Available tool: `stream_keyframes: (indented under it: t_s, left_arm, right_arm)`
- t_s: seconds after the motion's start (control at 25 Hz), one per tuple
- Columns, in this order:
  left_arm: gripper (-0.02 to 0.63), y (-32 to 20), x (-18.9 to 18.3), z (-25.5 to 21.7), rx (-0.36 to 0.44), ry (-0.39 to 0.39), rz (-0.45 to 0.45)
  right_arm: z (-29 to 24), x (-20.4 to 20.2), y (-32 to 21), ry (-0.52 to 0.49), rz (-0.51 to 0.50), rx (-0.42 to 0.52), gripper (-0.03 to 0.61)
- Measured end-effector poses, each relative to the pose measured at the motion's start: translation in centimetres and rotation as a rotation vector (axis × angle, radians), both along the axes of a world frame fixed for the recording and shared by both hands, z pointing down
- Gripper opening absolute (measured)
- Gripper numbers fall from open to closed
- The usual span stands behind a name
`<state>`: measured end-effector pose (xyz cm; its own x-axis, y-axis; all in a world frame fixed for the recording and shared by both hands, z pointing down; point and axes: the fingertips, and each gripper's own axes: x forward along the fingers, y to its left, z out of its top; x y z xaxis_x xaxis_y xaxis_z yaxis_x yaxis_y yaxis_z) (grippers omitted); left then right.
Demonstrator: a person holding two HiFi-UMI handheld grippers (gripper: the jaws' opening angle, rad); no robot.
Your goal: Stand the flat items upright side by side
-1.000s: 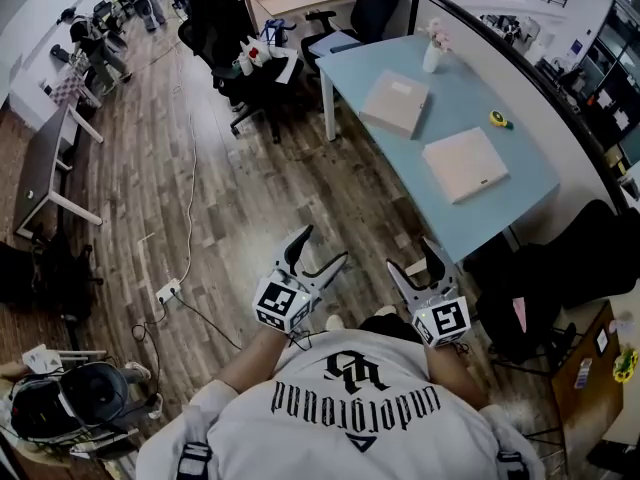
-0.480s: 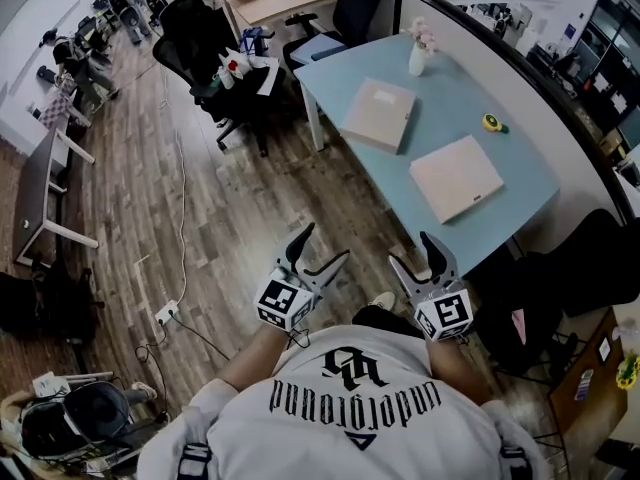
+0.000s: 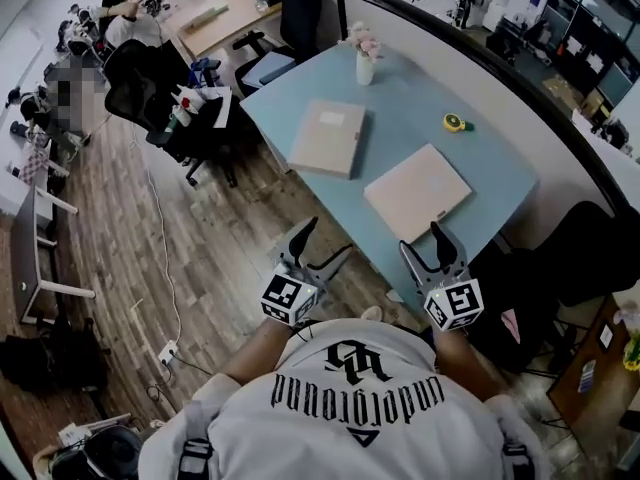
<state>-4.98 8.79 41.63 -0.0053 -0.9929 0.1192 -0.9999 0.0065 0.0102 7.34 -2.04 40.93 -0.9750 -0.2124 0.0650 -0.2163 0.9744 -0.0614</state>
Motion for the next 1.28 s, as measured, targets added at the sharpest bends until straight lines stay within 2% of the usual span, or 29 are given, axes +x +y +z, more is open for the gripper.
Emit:
stream_keyframes:
  t_s: [0.24, 0.6, 0.88, 1.0, 1.28]
  left_arm:
    - [0.373, -7.9, 1.1, 1.4, -0.045, -0.002, 0.119]
    - [0.373, -18.1, 0.4, 3.4, -0.068, 0.005, 0.299]
    - [0.373, -26.3, -2.0, 5.4, -0.123, 0.027, 0.464]
    - [0.373, -29.2, -3.0, 7.7, -0.177, 0.041, 0.532]
    - [0.374, -33.7, -5.3, 16.5, -0.392, 0.035, 0.677]
  right_arm:
    - [1.8, 3.4, -6.6, -0.001, 0.147, -0.078, 0.307]
    - [4.5, 7.9, -12.5, 0.032, 0.386, -0.144, 0.308]
    - [6.8, 6.6, -16.9, 0.071, 0.537, -0.21, 0.314]
    - [8.9, 5.5, -19.0, 0.093, 0.592, -0.266, 0.318]
    - [16.5, 2.3, -21.6, 0.196, 0.671, -0.435, 0.325]
